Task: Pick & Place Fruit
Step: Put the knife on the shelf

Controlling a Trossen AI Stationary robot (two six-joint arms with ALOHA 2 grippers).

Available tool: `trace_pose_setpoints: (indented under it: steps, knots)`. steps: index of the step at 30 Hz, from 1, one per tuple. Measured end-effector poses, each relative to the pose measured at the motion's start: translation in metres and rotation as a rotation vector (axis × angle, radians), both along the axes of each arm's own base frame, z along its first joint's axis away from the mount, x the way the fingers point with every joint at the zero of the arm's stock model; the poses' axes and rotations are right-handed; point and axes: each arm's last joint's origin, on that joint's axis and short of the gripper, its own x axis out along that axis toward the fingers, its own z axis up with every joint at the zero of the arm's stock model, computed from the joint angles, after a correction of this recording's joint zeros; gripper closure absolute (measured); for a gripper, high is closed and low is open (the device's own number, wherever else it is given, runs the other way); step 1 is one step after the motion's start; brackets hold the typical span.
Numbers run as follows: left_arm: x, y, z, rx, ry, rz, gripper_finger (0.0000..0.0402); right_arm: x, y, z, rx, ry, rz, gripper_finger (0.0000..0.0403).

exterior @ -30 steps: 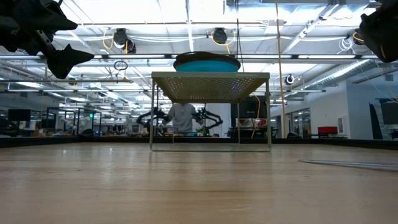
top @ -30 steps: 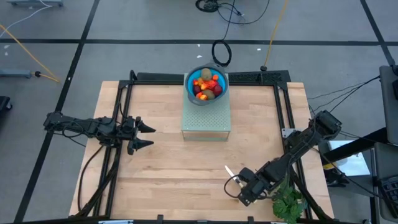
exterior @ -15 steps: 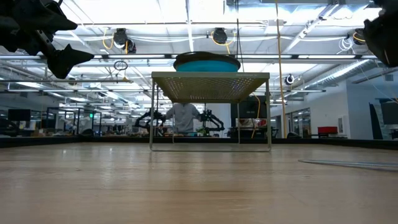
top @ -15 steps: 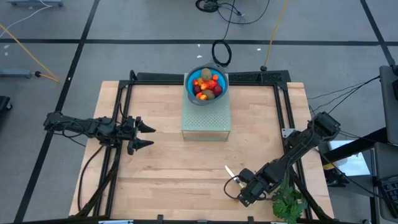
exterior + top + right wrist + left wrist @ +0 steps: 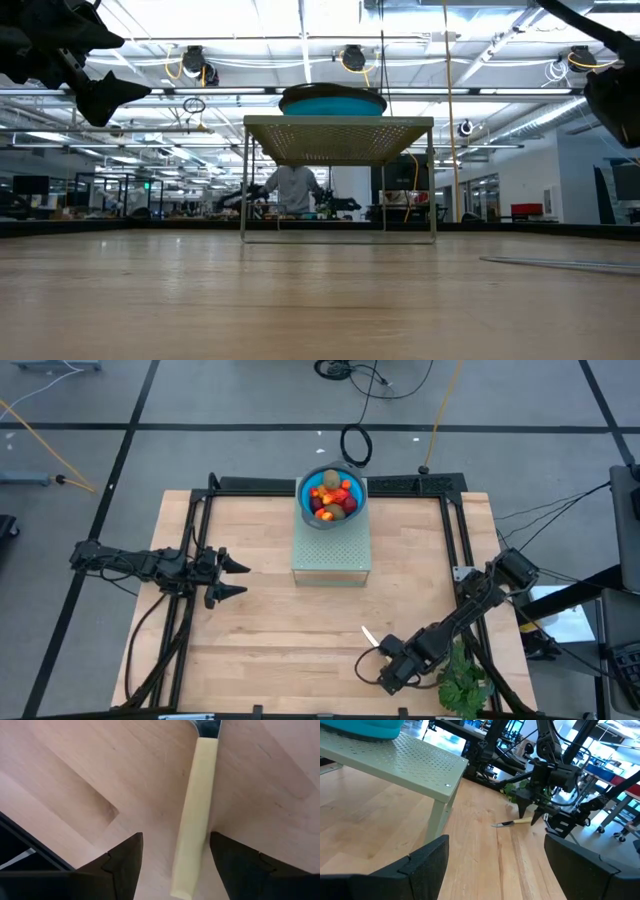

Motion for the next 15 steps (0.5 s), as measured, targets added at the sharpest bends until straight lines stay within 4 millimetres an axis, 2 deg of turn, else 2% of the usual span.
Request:
trace_pose_setpoints:
  steps: [5,15]
  knots:
    - [0.0000,0.0000,0.0000,-0.002,0.000,0.000,0.0078,-0.0001,-0.0008,-0.0013,-0.031,-0.014,-0.005,0.0195]
    - [0.0000,-0.0001,0.0000,-0.002,0.000,-0.001,0.0078,-0.0014,-0.0022,-0.0027,-0.054,-0.015,0.019,0.0261]
